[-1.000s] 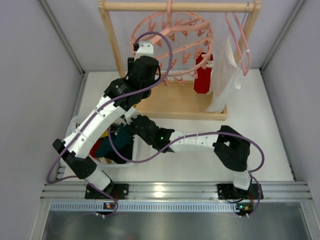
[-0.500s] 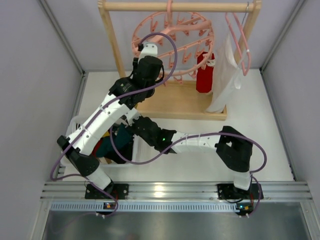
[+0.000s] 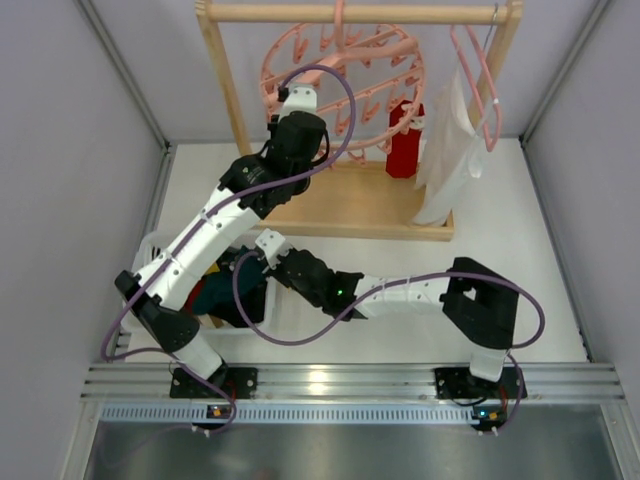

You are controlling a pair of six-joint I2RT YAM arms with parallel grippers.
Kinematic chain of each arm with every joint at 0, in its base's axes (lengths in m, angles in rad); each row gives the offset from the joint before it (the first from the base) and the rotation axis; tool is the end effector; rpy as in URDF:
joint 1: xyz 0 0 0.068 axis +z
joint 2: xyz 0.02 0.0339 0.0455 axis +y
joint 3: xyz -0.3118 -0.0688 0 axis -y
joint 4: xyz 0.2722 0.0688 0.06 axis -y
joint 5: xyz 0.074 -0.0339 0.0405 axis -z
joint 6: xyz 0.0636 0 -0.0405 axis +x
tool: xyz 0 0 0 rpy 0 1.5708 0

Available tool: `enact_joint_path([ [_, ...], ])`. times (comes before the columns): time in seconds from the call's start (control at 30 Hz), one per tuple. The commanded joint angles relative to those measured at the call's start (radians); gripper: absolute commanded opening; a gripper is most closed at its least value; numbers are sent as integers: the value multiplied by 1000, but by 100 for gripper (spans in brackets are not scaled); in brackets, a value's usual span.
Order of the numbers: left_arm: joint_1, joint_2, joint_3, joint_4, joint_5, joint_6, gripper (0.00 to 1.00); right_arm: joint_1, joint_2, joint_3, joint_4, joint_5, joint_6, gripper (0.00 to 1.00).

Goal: Remove the socks clipped to the hanger

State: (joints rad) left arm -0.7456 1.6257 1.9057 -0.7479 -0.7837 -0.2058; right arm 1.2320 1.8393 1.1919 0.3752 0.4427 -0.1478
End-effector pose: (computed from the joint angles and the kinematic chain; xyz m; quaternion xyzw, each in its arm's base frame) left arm 0.3158 -0.2305 0.5040 0.0171 0.8121 0.0674 0.5794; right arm 0.1861 0.4462 0.2625 -0.3922 0.6839 0.1545 0.5955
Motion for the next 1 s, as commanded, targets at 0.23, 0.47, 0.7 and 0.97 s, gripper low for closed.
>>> enact_joint_path([
  [0.23,5,-185,-69,47,81,-66,80,17,-273,-225,126,-84,51,0],
  [0.47,5,-404,-201,50,75,-141,98,-19,-361,-230,108,-388,65,0],
  [0.7,5,-661,-335,50,34,-215,98,-69,-232,-19,36,-774,96,0],
  [0.97,5,-862,-408,47,-12,-222,98,-63,87,367,15,-938,129,0],
])
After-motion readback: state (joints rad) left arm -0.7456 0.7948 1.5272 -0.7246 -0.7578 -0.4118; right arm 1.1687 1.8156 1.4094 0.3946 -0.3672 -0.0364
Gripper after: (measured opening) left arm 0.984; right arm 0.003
